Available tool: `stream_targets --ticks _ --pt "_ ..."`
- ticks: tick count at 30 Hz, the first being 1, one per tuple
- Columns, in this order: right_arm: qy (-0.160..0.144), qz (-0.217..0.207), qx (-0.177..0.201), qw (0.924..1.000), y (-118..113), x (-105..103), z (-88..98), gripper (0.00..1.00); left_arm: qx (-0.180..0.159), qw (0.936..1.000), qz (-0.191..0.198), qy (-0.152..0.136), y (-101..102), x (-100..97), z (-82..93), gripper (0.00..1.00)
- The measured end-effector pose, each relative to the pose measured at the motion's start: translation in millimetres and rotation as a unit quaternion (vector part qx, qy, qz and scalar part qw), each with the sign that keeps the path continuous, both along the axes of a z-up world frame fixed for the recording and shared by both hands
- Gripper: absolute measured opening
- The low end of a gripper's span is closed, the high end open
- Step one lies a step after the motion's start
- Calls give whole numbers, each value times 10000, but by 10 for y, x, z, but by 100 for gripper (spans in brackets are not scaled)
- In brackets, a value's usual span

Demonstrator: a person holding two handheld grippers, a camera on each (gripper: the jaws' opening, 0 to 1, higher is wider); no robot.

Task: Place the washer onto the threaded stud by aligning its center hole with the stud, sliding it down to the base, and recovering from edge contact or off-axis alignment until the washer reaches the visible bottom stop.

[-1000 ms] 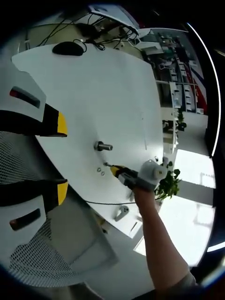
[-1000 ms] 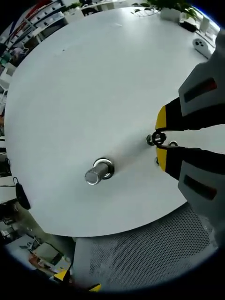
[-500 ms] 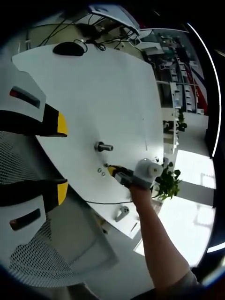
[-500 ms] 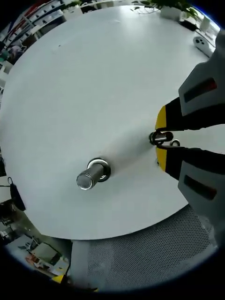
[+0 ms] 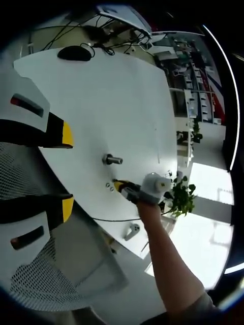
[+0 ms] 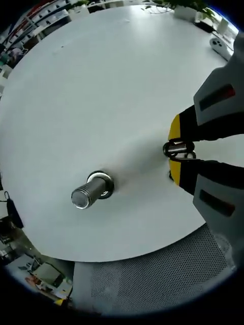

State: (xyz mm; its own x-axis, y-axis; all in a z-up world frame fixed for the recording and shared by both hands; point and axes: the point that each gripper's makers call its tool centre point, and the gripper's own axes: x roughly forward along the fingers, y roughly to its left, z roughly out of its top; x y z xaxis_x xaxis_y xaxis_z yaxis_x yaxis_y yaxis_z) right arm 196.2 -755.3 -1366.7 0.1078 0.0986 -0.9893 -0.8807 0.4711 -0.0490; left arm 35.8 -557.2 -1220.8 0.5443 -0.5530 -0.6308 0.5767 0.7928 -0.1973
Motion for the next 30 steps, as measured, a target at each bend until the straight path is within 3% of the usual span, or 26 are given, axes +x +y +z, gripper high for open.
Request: stream_targets --ticks 19,30 --pt "-32 -104 111 9999 16 38 27 17 -1 10000 -6 21 0 -1 -3 34" --pt "-59 -198 114 9997 -85 1 80 19 -3 10000 -29 14 -8 -4 0 34"
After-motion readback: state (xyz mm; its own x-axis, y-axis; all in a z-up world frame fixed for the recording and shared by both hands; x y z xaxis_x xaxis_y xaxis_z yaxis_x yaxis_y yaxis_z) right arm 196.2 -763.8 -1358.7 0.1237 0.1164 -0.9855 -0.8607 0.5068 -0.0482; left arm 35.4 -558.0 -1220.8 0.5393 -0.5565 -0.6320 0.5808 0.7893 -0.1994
